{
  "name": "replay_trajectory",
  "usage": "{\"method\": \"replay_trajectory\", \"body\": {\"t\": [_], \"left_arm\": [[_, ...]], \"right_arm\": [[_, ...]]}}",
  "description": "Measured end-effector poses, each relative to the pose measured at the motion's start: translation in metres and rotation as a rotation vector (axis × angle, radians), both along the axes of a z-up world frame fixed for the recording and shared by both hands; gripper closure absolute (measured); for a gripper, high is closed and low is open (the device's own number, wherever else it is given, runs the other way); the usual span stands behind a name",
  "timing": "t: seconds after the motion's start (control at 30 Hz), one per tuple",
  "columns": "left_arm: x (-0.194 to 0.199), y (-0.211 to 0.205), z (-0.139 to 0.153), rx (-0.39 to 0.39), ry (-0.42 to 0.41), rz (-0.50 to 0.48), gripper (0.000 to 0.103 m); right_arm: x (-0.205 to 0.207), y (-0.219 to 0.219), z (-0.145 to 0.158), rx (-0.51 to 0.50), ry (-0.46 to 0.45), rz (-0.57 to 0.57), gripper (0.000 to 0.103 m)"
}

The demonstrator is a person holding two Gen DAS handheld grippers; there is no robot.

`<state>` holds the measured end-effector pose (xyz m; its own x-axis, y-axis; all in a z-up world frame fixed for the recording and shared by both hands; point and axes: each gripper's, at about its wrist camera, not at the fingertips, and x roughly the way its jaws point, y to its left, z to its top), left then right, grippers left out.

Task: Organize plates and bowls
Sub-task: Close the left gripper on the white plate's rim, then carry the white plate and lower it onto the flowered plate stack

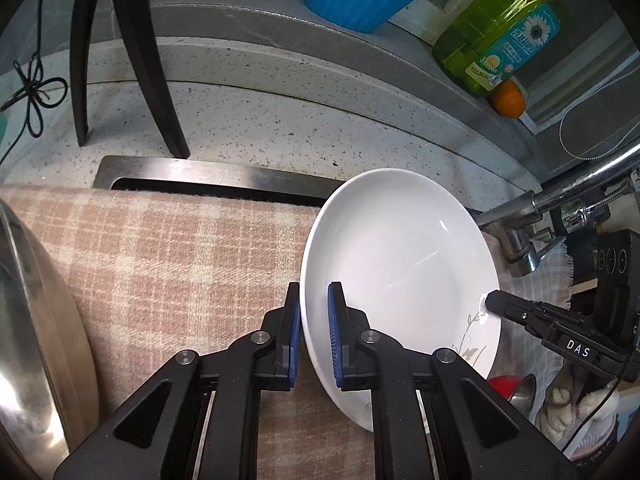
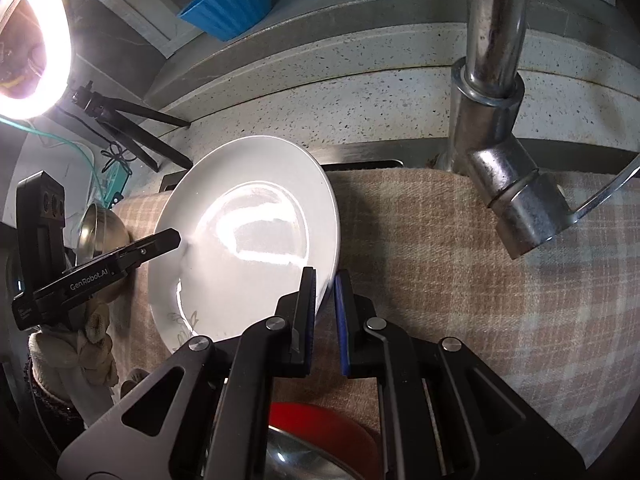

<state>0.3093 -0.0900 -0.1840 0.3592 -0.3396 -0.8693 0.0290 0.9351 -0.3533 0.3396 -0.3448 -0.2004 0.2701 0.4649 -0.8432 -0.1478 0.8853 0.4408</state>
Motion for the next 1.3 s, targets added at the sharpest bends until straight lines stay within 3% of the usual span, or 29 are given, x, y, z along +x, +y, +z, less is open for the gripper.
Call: {"method": "replay_trajectory", "body": {"t": [0.7, 1.3], "left_arm": [[-0.054, 0.009, 0.052, -0.022, -0.091, -0.015, 0.092], [-0.120, 0.030, 0.080, -0.044, -0.136, -0.046, 0.092]], "right_arm": [[-0.062, 0.001, 0.057, 0.021, -0.085, -0.009, 0.094], [-0.147, 0.023, 0.092, 0.031, -0.136, -0.011, 0.093]]}}
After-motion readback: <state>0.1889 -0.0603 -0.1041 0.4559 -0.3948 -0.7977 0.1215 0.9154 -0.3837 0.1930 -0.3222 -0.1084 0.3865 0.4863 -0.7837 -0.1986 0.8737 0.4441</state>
